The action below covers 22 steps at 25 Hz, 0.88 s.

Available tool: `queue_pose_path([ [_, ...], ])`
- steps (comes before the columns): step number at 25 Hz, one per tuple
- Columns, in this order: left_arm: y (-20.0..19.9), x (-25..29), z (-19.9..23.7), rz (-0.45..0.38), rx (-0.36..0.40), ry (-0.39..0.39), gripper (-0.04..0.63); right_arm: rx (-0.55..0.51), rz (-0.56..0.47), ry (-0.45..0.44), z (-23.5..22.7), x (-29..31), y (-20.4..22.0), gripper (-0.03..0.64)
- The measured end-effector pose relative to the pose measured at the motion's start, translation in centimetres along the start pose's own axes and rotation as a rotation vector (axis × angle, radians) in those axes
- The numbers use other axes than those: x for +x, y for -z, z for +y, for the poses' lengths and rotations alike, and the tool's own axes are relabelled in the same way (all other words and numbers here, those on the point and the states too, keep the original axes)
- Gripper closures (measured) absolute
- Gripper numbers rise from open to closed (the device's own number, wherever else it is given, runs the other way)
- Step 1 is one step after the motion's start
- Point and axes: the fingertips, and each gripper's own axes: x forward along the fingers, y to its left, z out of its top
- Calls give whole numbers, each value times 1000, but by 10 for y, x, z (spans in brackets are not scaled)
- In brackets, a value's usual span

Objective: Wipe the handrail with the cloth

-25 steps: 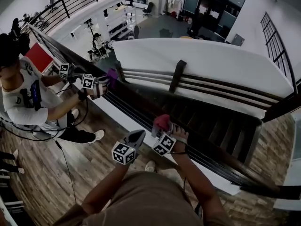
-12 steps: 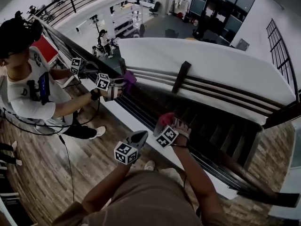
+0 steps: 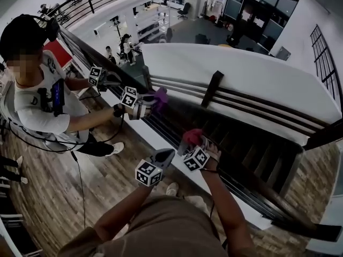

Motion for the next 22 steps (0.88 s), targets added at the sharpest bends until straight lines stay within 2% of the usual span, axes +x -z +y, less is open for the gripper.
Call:
queue_pose_path([
  [9,1,48,-8,15,-6,3,578,50,-18,-29,-9,-7,21,442],
  [15,-15,63,-29,36,30,33,578,62,-29,-39,-16,-29,31,442],
  [22,39,94,-97,58,55,-21,578,54,-51,-51,-7,-51,124,443],
])
